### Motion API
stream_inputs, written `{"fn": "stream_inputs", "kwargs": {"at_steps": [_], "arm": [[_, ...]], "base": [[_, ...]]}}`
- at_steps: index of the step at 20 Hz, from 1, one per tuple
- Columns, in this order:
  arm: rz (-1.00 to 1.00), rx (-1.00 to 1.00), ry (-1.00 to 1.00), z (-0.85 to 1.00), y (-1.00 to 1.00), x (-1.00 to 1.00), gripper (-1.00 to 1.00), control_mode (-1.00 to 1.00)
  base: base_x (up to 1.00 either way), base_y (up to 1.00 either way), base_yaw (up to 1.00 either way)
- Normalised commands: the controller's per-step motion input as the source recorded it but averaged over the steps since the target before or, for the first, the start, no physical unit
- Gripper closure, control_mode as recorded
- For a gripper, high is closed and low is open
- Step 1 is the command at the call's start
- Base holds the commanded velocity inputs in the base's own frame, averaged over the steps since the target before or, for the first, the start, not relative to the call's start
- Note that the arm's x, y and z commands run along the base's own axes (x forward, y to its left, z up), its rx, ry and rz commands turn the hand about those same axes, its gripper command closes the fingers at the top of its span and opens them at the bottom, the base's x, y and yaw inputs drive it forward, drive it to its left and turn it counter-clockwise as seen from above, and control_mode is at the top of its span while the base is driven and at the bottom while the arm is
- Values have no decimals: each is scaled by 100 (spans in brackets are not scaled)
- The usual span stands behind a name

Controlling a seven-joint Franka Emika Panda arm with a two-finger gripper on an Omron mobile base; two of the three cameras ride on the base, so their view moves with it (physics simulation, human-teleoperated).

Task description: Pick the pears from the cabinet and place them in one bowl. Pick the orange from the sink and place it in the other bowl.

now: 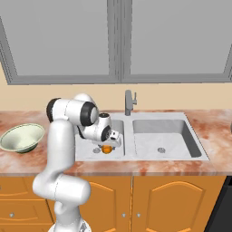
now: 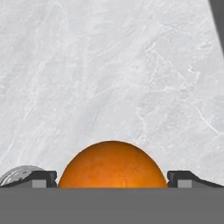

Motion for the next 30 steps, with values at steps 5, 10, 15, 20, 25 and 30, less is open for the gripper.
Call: {"fn": "stream_inputs", "kwargs": {"at_steps": [5,10,15,20,25,30], "arm": [[-1,0,3,-17,7,-6,-100,-100],[-1,0,13,-24,10,-8,-100,-100],[-1,1,18,-25,9,-6,100,-100],[0,1,5,-11,5,-7,100,-100],[-1,3,1,3,3,-20,100,-100],[0,2,0,30,5,-23,100,-100]], "base": [[0,0,0],[0,0,0],[0,0,0],[0,0,0],[0,0,0],[0,0,0]]}}
